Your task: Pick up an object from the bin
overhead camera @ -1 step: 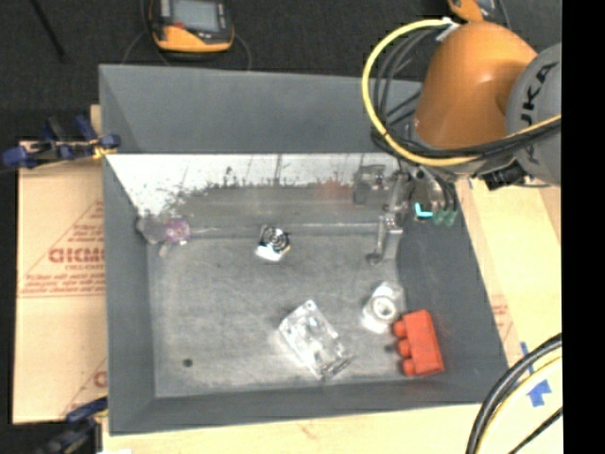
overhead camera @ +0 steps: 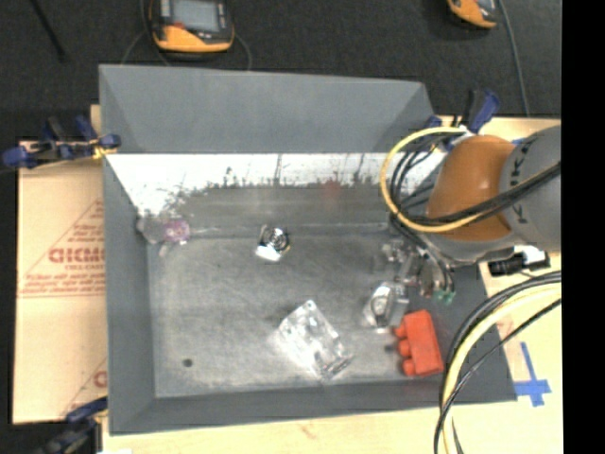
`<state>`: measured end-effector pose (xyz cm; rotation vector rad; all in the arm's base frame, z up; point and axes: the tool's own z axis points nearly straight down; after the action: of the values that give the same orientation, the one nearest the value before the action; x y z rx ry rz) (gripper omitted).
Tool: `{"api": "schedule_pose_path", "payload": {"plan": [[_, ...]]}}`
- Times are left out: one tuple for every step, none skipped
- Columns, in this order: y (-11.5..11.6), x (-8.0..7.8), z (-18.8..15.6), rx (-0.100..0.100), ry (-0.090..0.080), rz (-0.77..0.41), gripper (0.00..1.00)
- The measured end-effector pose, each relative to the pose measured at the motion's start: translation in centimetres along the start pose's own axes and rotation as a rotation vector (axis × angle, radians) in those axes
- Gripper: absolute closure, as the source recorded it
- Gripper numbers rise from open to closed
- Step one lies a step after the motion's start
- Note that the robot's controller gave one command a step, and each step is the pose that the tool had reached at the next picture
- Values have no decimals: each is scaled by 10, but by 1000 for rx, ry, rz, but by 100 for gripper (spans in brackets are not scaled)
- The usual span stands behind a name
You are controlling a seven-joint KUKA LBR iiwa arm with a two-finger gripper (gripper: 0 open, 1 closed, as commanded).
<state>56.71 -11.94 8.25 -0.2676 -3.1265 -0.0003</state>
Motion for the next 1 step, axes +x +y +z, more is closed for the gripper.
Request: {"api": "schedule_pose_path", "payload": {"plan": [[-25,30,7,-19,-23,-552,0]]}}
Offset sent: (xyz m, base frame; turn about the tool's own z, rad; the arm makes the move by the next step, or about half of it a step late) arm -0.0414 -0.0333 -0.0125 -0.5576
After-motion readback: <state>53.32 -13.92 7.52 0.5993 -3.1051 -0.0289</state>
